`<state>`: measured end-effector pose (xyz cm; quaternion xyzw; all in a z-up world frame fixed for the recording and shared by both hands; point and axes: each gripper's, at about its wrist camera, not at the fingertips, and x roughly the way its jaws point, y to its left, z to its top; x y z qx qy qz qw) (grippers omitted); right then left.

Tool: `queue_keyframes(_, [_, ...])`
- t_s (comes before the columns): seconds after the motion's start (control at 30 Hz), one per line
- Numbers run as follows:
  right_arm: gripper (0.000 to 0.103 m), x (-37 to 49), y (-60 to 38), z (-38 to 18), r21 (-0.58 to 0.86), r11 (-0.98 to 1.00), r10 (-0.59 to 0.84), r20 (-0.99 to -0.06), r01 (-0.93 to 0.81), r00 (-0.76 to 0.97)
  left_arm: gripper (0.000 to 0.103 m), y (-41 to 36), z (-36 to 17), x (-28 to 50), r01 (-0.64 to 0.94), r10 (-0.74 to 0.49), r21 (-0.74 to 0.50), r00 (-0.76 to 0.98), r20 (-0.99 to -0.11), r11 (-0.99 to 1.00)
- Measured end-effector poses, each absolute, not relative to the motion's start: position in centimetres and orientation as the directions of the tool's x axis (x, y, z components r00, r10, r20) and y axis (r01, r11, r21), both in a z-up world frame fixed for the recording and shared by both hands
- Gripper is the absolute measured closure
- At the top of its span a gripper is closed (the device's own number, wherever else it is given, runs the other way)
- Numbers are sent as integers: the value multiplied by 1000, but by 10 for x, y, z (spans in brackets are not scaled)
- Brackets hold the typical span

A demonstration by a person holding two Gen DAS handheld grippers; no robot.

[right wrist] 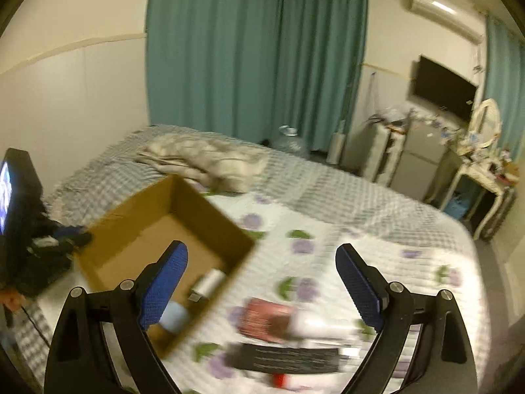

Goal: Organize rigid objects
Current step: 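Carry the earbud case into the box and release it with the right gripper, then grasp the white-and-red spray can with the right gripper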

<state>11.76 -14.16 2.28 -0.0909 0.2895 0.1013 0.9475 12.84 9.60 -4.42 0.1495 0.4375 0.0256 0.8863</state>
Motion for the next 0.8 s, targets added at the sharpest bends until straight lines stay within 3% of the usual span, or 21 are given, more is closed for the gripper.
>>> queue_keyframes(0.3, [11,108,-213,-39,-97,989,16,-668,-108,744,96,93,-44,127,80,194,304,612,-767,949])
queue_keyframes(0.53, [11,96,-223,-112,-34,993,47,-776,-117,629,96,90,-45,127,76,207,316,609,-766,946])
queue_keyframes(0.8, [11,108,-223,-149,-29,992,41,-852,-126,521,96,90,-45,127,74,207,315,608,-766,946])
